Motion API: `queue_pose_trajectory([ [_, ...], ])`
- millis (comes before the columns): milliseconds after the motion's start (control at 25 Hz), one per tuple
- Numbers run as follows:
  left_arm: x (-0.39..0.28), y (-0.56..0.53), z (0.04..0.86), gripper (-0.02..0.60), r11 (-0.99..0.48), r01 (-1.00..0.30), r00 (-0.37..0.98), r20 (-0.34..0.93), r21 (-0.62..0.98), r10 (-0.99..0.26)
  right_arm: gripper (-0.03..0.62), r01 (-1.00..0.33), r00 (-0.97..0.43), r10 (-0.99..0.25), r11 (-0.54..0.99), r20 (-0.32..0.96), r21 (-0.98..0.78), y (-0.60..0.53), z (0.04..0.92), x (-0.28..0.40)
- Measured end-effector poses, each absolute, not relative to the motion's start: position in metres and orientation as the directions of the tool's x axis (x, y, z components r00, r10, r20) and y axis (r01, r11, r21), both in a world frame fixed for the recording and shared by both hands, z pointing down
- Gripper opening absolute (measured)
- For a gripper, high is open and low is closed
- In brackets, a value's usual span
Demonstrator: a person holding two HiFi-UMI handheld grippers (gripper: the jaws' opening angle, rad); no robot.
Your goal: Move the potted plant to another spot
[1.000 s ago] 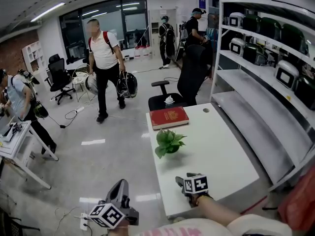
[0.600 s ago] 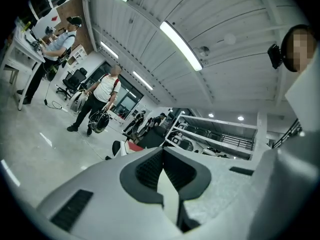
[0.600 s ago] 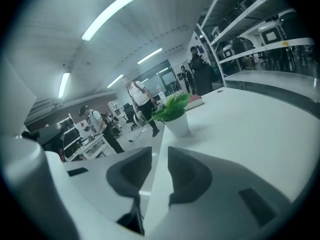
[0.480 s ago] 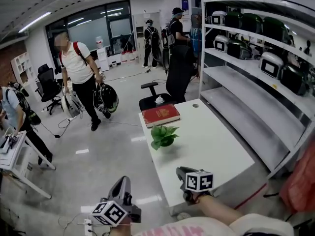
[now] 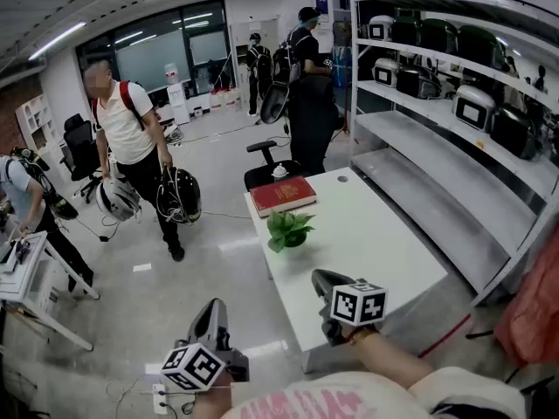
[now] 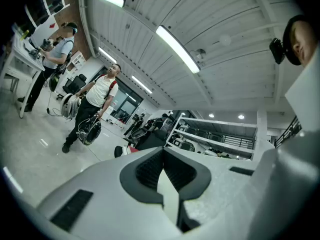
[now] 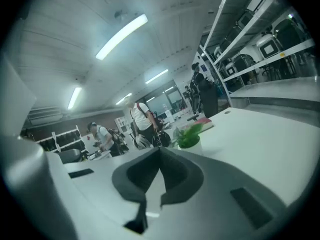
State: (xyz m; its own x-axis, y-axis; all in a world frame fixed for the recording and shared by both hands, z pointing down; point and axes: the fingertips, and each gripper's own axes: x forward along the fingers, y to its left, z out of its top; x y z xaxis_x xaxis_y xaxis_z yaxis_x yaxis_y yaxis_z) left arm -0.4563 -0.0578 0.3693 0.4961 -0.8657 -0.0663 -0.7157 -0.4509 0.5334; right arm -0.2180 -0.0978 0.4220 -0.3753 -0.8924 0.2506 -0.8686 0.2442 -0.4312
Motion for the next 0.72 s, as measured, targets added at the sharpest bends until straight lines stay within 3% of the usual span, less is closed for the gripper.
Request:
queue_pose_trajectory([
  [320, -0.445, -0.050, 0.348, 0.003, -0.477, -0.733, 0.501, -0.091, 0.485, -0.861, 0.008, -0.897, -0.350, -0.928, 0.293, 0.126, -0.332, -0.090, 0.368, -0.210],
  [720, -0.424, -0.042, 0.340, 0.003, -0.479, -0.748, 0.494, -0.096, 0.461, -0.864, 0.008, -0.912, -0.354, -0.923, 0.304, 0.152, -0.277, -0.082, 0.368, -0.196],
])
